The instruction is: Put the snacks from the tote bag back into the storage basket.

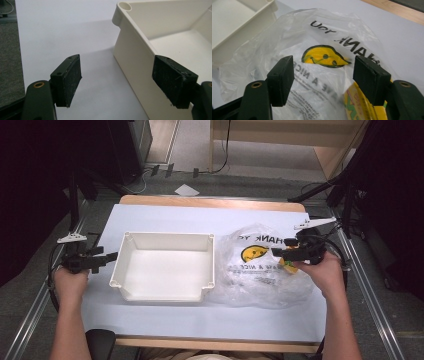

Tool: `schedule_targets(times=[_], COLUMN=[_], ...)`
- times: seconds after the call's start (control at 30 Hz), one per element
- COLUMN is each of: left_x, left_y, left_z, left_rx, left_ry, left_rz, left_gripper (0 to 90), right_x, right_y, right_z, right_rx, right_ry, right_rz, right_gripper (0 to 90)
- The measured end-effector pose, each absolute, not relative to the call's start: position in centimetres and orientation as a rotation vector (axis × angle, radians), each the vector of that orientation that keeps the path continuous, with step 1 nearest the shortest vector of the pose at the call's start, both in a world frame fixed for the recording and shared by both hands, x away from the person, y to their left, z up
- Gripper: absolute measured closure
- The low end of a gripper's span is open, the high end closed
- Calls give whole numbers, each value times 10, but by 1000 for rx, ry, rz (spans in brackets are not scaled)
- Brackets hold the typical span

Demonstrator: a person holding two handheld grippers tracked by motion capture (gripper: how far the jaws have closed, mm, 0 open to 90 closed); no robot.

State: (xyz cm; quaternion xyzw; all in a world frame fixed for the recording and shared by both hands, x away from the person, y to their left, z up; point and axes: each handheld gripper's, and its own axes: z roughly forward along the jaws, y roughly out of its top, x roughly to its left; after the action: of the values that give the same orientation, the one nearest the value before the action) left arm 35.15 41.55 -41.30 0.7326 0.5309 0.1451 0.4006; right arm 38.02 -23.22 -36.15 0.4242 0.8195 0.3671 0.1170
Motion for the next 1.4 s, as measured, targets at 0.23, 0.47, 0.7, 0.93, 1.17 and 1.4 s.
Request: schedule_targets(times=[0.23,0.47,0.7,0.93,1.17,1.4], left_x=[352,351,352,353,353,353], left_y=[416,417,416,415,416,418], left_z=[-413,-412,-414,-414,-414,-414], left_rx=[1853,1853,1862,1861,1861,1855], left_ry=[1341,1351,1348,1353,1351,1359], left_rz=[366,371,367,366,360,367], left_gripper=[248,247,247,250,249,249], right_x=[379,379,382,387,392,397], right_y=[-251,-263,-280,-283,-281,-275], right_z=[-360,-359,-368,-381,-394,-411], right_rx=[1286,1308,1341,1373,1388,1375], right_ry=[2360,2332,2316,2341,2367,2412], right_rz=[1062,1048,1069,1022,991,923], right_gripper=[348,345,342,341,353,384])
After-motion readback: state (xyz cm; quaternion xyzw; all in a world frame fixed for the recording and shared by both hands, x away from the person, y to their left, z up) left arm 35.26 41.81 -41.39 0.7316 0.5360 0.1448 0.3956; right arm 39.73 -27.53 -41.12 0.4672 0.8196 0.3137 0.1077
